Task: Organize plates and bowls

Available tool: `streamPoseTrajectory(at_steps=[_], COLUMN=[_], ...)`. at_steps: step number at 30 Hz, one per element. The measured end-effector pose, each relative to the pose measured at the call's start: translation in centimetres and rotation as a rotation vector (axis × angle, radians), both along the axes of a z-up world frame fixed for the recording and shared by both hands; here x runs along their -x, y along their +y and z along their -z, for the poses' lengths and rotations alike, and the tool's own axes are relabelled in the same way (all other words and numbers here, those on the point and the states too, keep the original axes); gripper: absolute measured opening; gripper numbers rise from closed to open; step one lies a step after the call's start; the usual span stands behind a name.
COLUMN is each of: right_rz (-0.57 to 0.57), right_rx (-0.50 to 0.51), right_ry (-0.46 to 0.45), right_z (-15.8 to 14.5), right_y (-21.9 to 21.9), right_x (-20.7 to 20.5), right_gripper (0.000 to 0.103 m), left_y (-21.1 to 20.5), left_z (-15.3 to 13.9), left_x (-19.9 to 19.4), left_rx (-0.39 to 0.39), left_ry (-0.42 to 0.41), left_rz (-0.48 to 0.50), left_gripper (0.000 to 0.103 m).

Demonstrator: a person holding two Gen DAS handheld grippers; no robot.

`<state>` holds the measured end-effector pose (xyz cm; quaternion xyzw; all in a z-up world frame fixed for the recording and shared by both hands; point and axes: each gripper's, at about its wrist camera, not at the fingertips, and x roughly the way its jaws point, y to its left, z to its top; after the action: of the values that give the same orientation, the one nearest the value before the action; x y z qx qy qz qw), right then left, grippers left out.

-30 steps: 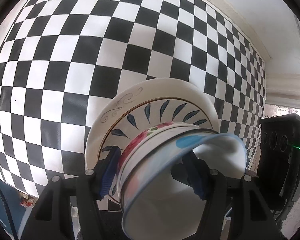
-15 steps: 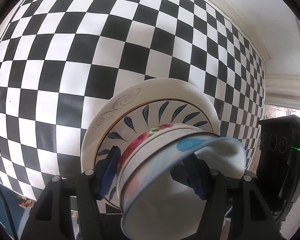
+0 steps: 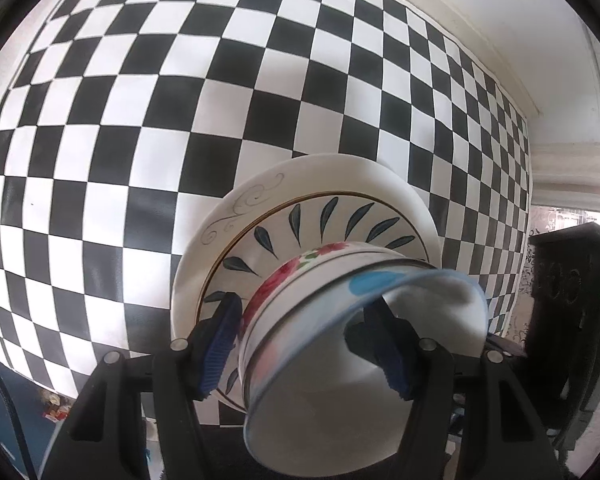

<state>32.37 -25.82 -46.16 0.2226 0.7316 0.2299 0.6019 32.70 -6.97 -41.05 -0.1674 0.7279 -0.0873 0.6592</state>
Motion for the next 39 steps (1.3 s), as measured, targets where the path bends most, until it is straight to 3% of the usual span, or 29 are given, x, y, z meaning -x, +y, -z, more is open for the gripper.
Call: streamPoseTrajectory(at_steps=[11, 17, 18, 21, 26, 28, 30, 34, 39], right_rz=[-0.078, -0.111, -0.115, -0.12, -0.169, -0.183, -0.183, -0.163, -0.089], right_rx=[0.235, 0.296, 0.297, 0.296, 0.328, 0.318, 0.301, 0.321, 0.362], right_ry=[-0.198, -0.262, -0.274, -0.302, -0.388, -0.406, -0.42, -0.466, -0.52], right_z=[-6.7, -9.8, -10.3, -11.4, -13.3, -14.0, -14.6, -16.0, -18.5], right_y=[-0.6, -1.2, -1.2, -1.4, -1.3, -1.4, -1.6, -1.8, -2.5], right_x=[-0.1, 0.6, 0.7, 0.9, 1.7, 2.2, 2.8, 4.5, 7.8], right_gripper=[0.053, 0.055, 0.062, 0.096, 0.099, 0.099, 0.099, 0.099, 0.099], left_y=[-0.7, -1.0, -1.0, -1.0, -1.0, -0.8, -0.4, 0.1, 1.0], left_z=[-4.8, -7.5, -7.9, -8.9, -10.0, -10.5, -11.1, -12.1, -13.6], left_x=[1.1, 2.2, 2.4, 3.1, 4.8, 5.6, 6.5, 8.4, 10.7], left_rx=[-0.105, -0.173, -0.182, -0.215, -0.241, -0.236, -0.234, -0.264, -0.24], left_ry=[-0.145, -0.22, -0.229, -0.255, -0.263, -0.273, -0.288, -0.323, -0.379], left_rz=[0.006, -0.01, -0.016, -0.043, -0.077, -0.1, -0.126, -0.178, -0.166], left_gripper=[0.061, 0.061, 0.061, 0.061, 0.062, 0.066, 0.088, 0.092, 0.096])
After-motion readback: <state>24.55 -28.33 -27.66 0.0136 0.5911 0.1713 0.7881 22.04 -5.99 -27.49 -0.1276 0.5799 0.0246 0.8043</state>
